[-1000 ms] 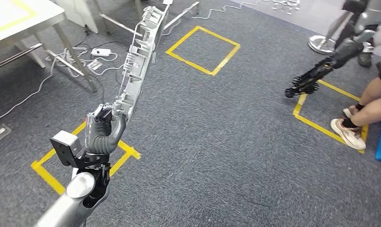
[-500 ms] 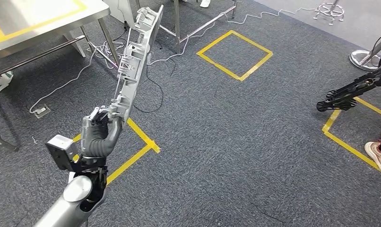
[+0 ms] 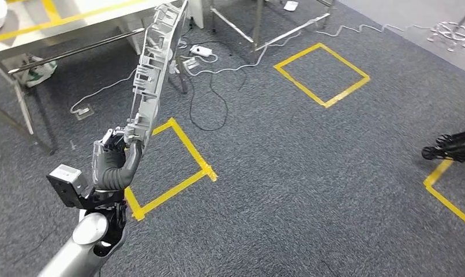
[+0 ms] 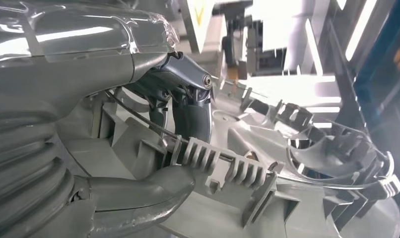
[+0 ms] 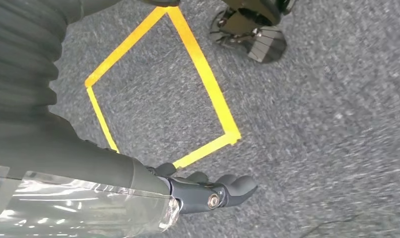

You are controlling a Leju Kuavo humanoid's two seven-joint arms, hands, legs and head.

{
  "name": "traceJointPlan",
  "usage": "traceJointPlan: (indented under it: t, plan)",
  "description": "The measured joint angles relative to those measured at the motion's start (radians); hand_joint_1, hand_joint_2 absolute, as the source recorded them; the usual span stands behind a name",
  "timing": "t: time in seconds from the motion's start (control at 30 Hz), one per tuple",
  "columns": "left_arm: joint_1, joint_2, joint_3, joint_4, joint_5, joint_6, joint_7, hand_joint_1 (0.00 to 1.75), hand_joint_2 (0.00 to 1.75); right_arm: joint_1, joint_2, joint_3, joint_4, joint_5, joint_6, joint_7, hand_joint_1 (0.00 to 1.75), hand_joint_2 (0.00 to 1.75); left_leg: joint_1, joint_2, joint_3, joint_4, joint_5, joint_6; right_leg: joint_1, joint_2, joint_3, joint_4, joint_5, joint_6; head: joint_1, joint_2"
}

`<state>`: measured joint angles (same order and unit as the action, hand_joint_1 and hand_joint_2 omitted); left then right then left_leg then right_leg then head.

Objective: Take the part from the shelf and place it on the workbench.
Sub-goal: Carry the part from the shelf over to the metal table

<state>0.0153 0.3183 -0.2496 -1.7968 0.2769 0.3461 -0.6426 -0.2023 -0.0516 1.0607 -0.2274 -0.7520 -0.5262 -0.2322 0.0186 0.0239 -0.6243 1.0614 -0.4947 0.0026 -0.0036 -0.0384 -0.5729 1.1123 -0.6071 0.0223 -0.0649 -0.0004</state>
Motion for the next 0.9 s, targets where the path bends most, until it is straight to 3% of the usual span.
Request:
traceJointPlan:
  t: [0.07, 0.1, 0.13, 0.17, 0.27, 0.33, 0.4, 0.47, 0.53, 0.6, 0.67, 0.73, 0.77, 0.83, 0.9]
  plan:
    - [-0.008, -0.003, -0.001, 0.001, -0.004, -0.003, 0.002, 1.75, 1.75, 0.009, -0.002, 0.0, 0.0, -0.01, 0.004, -0.009, 0.0, 1.75, -0.005, -0.028, -0.003, 0.0, 0.004, 0.006, -0.001, 0.025, -0.054, 0.128, -0.06, -0.002, 0.002, 0.0]
    - [-0.009, -0.004, -0.002, 0.002, -0.007, -0.005, 0.004, 1.75, 1.75, 0.014, -0.003, -0.001, 0.0, -0.012, 0.007, -0.013, 0.0, 1.75, -0.008, -0.042, -0.004, 0.0, 0.005, 0.008, 0.001, 0.03, -0.074, 0.17, -0.069, -0.006, 0.002, 0.0]
    - [-0.01, -0.006, -0.003, 0.003, -0.01, -0.006, 0.004, 1.75, 1.75, 0.018, -0.004, -0.001, 0.0, -0.015, 0.011, -0.017, 0.0, 1.75, -0.012, -0.057, -0.004, 0.0, 0.007, 0.01, 0.005, 0.033, -0.081, 0.18, -0.059, -0.013, 0.002, 0.0]
    - [-0.012, -0.008, -0.004, 0.004, -0.013, -0.006, 0.005, 1.75, 1.75, 0.021, -0.005, -0.001, 0.0, -0.016, 0.013, -0.019, 0.0, 1.75, -0.015, -0.072, -0.004, 0.0, 0.008, 0.011, 0.01, 0.039, -0.07, 0.15, -0.03, -0.022, 0.002, 0.0]
    - [-0.017, -0.011, -0.005, 0.004, -0.015, -0.007, 0.006, 1.75, 1.75, 0.022, -0.012, -0.001, 0.0, -0.016, 0.015, -0.023, 0.0, 1.75, -0.014, -0.111, -0.006, -0.002, 0.016, 0.011, 0.027, 0.082, 0.008, -0.035, 0.065, -0.055, 0.001, 0.0]
    - [-0.019, -0.013, -0.005, 0.005, -0.015, -0.008, 0.006, 1.75, 1.75, 0.021, -0.019, -0.001, 0.0, -0.017, 0.015, -0.024, 0.0, 1.75, -0.005, -0.134, -0.01, -0.006, 0.024, 0.001, 0.035, 0.101, 0.029, -0.085, 0.078, -0.067, 0.002, 0.0]
    - [-0.019, -0.015, -0.006, 0.007, -0.016, -0.009, 0.006, 1.75, 1.75, 0.017, -0.021, -0.001, 0.001, -0.018, 0.015, -0.025, 0.0, 1.75, 0.0, -0.144, -0.015, -0.014, 0.033, -0.009, 0.036, 0.088, 0.038, -0.112, 0.092, -0.073, 0.006, 0.0]
    - [-0.02, -0.016, -0.006, 0.007, -0.016, -0.009, 0.006, 1.75, 1.75, 0.013, -0.021, -0.001, 0.0, -0.018, 0.015, -0.025, 0.0, 1.75, -0.006, -0.086, -0.03, 0.002, 0.012, -0.015, 0.03, 0.068, 0.054, -0.157, 0.113, -0.074, 0.002, 0.0]
    - [-0.023, -0.017, -0.008, 0.009, -0.016, -0.011, 0.006, 1.75, 1.75, 0.014, -0.021, -0.001, 0.0, -0.018, 0.015, -0.025, 0.0, 1.75, -0.006, -0.024, -0.068, 0.085, -0.047, -0.024, 0.024, 0.045, 0.058, -0.18, 0.126, -0.07, -0.005, 0.0]
    - [-0.025, -0.018, -0.01, 0.011, -0.016, -0.012, 0.007, 1.75, 1.75, 0.019, -0.02, -0.001, 0.0, -0.018, 0.016, -0.025, 0.0, 1.75, 0.005, -0.02, -0.107, 0.183, -0.09, -0.041, 0.018, 0.022, 0.056, -0.179, 0.126, -0.065, -0.006, 0.0]
    - [-0.024, -0.019, -0.01, 0.015, -0.016, -0.012, 0.008, 1.75, 1.75, 0.022, -0.017, -0.001, 0.0, -0.018, 0.017, -0.025, 0.0, 1.75, 0.015, -0.016, -0.092, 0.179, -0.068, -0.061, 0.007, 0.001, 0.053, -0.168, 0.119, -0.053, -0.006, 0.0]
    - [-0.025, -0.019, -0.01, 0.019, -0.016, -0.011, 0.009, 1.75, 1.75, 0.023, -0.017, -0.001, 0.0, -0.018, 0.017, -0.025, 0.0, 1.75, 0.021, 0.023, -0.026, 0.072, -0.018, -0.081, -0.003, -0.015, 0.048, -0.144, 0.104, -0.033, -0.009, 0.0]
    - [-0.025, -0.019, -0.01, 0.019, -0.016, -0.011, 0.009, 1.75, 1.75, 0.022, -0.019, -0.001, 0.0, -0.018, 0.018, -0.025, 0.0, 1.75, 0.021, 0.048, -0.002, 0.028, -0.005, -0.081, -0.004, -0.021, 0.044, -0.127, 0.094, -0.022, -0.011, 0.0]
    - [-0.025, -0.02, -0.01, 0.02, -0.016, -0.011, 0.009, 1.75, 1.75, 0.02, -0.022, -0.001, 0.0, -0.018, 0.018, -0.025, 0.0, 1.75, 0.018, 0.077, 0.011, 0.001, -0.01, -0.058, 0.0, -0.031, 0.039, -0.105, 0.08, -0.009, -0.008, 0.0]
    - [-0.024, -0.021, -0.01, 0.019, -0.016, -0.01, 0.009, 1.75, 1.75, 0.018, -0.021, -0.001, 0.0, -0.018, 0.019, -0.026, 0.0, 1.75, 0.017, 0.058, 0.006, 0.004, -0.008, -0.031, -0.001, -0.041, 0.04, -0.101, 0.077, -0.003, -0.001, 0.0]
